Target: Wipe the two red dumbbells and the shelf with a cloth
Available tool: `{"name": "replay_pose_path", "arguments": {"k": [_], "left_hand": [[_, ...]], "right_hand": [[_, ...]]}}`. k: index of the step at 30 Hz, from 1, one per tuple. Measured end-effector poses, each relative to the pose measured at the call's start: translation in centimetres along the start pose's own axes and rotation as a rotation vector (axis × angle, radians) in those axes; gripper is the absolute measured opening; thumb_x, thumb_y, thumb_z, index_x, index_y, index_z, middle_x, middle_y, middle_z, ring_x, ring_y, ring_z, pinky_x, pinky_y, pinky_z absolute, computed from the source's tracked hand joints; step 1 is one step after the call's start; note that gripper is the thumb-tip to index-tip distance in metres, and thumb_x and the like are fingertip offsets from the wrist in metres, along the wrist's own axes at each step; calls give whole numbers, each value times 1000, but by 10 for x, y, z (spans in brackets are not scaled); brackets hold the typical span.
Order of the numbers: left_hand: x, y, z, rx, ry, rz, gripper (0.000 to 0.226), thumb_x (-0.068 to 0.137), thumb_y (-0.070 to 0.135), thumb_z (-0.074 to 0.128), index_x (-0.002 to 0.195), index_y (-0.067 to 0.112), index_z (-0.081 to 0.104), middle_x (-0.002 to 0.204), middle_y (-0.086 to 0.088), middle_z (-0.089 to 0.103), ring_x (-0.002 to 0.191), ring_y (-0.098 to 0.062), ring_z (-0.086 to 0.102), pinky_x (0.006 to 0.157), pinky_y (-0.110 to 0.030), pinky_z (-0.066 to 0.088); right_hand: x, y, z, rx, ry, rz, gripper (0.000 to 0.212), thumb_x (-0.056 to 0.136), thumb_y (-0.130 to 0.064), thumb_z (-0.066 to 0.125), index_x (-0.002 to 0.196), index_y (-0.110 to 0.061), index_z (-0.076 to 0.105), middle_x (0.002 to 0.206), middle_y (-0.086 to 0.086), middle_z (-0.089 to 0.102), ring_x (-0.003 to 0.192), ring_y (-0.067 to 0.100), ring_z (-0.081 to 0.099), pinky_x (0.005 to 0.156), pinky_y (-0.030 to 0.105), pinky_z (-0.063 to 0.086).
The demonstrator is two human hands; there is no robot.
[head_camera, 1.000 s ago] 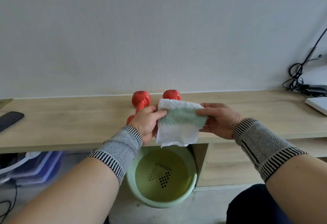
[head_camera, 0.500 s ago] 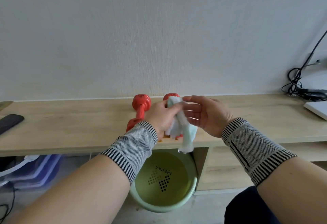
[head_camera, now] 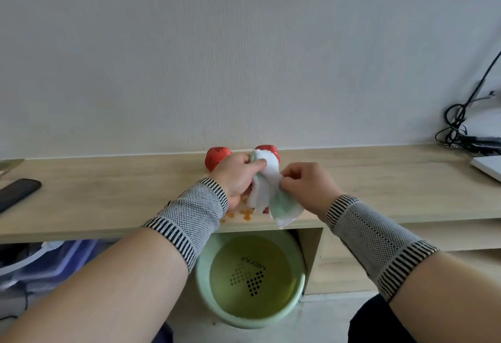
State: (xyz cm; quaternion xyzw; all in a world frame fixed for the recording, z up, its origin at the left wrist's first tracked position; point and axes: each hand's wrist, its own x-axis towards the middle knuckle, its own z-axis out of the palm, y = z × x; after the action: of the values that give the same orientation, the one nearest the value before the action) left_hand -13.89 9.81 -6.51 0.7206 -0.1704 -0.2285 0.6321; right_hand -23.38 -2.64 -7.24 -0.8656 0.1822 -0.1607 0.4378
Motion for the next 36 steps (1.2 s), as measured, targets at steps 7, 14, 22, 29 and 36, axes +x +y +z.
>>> {"name": "replay_pose_path", "arguments": {"k": [7, 14, 22, 29, 36], "left_hand": [[2, 4, -18, 250, -47, -33, 40, 91, 43, 60, 87, 3, 65, 88, -24, 65, 83, -39, 66, 84, -61, 50], [2, 7, 2, -67, -106, -181, 35, 92, 34, 62, 94, 0, 70, 95, -17, 72, 89, -30, 69, 92, -44, 54], [-1, 5, -10, -161, -312, -148, 26, 89, 13, 66, 108, -5, 66, 106, -24, 69, 98, -33, 67, 88, -39, 55], [-1, 8, -17, 86, -313, -54, 21, 86, 15, 71, 103, 2, 68, 98, -18, 72, 95, -31, 69, 91, -43, 55], [-4, 1, -15, 333, -164, -44, 20, 95, 26, 58, 83, 14, 69, 84, -14, 72, 79, -30, 71, 79, -45, 58]], "right_hand": [[15, 3, -26, 250, 340, 179, 19, 82, -14, 49, 64, -9, 56, 60, 4, 44, 62, 18, 40, 57, 30, 32], [-2, -31, -9, 308, 52, 95, 19, 84, -17, 57, 66, -13, 64, 64, 2, 57, 63, 16, 49, 58, 28, 37], [0, -25, -15, 245, 71, -70, 23, 77, 0, 54, 80, -17, 69, 83, -4, 69, 77, 10, 57, 66, 17, 46], [12, -14, -21, -23, -121, -111, 11, 77, -14, 69, 85, -19, 63, 72, -6, 57, 69, 10, 54, 62, 22, 45], [1, 3, -1, -386, 256, -523, 12, 73, -13, 63, 80, -15, 54, 81, 1, 55, 58, 24, 53, 51, 34, 46]]}}
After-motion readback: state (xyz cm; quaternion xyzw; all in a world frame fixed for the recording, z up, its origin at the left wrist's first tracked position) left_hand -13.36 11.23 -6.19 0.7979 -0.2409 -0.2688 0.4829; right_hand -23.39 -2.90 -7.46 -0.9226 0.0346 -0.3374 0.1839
